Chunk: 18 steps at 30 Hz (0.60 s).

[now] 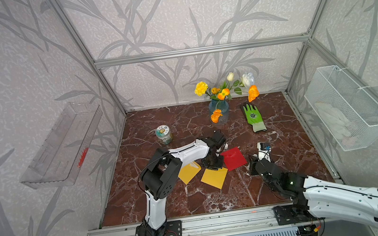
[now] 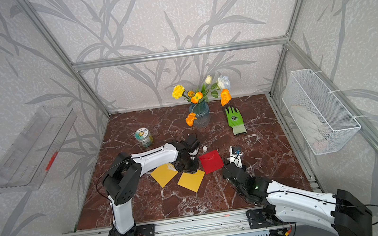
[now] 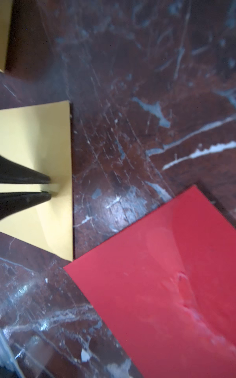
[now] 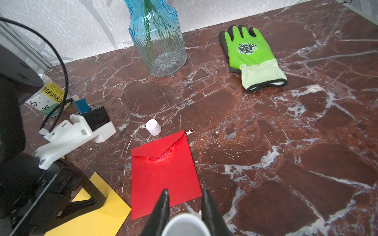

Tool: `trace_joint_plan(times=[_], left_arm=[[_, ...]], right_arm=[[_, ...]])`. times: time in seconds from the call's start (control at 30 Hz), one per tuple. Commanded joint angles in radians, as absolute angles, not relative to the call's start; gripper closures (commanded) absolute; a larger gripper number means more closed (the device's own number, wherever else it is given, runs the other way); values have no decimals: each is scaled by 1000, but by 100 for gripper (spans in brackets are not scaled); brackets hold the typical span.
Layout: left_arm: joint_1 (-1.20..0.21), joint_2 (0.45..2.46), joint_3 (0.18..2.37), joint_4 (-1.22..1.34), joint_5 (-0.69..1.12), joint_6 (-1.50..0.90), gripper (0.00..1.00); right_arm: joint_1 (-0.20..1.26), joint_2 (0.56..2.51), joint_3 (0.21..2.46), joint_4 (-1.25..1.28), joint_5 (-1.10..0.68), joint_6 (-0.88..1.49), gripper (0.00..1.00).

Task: Seal the envelope with a glue stick
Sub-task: Seal the envelope at the center of the board.

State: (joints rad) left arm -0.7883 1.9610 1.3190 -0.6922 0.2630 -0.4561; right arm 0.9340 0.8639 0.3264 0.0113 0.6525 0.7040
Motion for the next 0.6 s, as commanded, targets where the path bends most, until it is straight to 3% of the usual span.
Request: trace_joint_plan(times=[0.0, 0.37, 0.57], left_arm=[[-778, 1936, 1312, -647, 353, -482, 87], [-716, 1745, 1344, -730, 270, -468, 81], [-637, 1583, 1226, -762, 187, -495, 82]], right_arm=[[931, 876, 370, -9, 647, 681, 100], [931, 890, 400, 0, 602, 663, 100], [932, 929, 423, 119, 498, 551, 100]])
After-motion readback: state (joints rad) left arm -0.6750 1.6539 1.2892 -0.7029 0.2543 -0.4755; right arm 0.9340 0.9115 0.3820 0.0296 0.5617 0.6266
